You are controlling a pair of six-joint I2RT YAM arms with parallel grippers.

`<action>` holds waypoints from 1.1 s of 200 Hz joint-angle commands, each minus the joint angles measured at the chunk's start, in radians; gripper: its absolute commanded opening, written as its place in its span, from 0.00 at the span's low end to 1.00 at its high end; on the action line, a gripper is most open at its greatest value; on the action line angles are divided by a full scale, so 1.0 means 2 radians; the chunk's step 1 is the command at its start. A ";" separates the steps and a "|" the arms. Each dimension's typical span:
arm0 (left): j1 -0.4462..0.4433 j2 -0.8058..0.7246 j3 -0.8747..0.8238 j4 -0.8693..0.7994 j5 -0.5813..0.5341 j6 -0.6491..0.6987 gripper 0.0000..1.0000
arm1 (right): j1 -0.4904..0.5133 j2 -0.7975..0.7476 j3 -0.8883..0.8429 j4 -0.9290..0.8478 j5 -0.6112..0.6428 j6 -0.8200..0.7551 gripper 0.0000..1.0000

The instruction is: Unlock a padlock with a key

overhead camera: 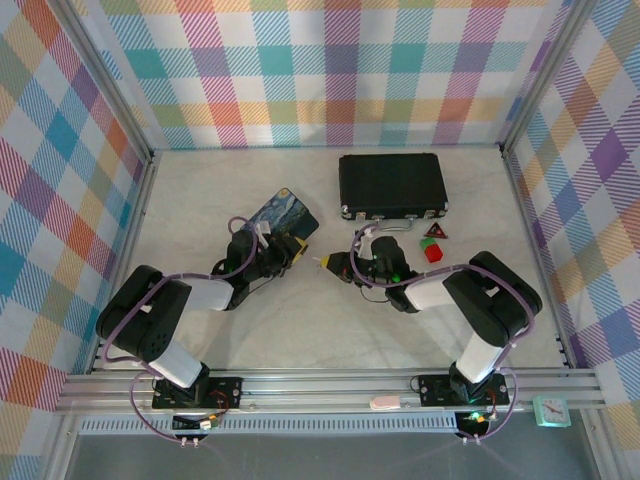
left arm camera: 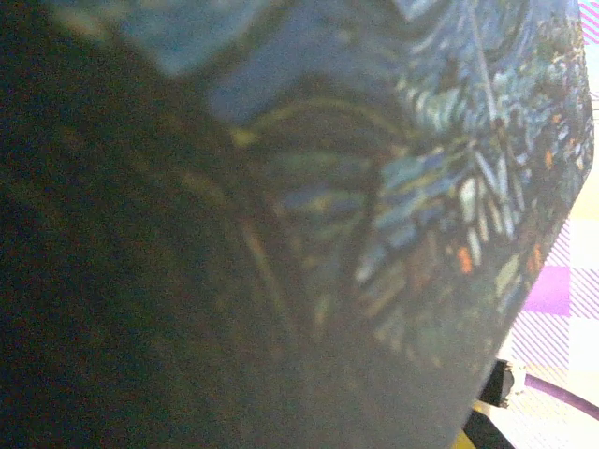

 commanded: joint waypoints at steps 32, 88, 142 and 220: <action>0.006 -0.029 0.001 -0.010 0.011 0.010 0.00 | 0.009 0.043 0.030 0.069 0.002 0.037 0.00; 0.006 -0.030 -0.001 -0.012 0.008 0.013 0.00 | 0.016 0.047 0.039 0.076 0.003 0.036 0.00; 0.005 -0.029 -0.001 -0.005 0.011 0.012 0.00 | 0.019 0.056 0.047 0.083 0.004 0.040 0.00; 0.005 -0.029 -0.005 -0.008 0.006 0.016 0.00 | 0.020 0.048 0.042 0.088 0.007 0.040 0.00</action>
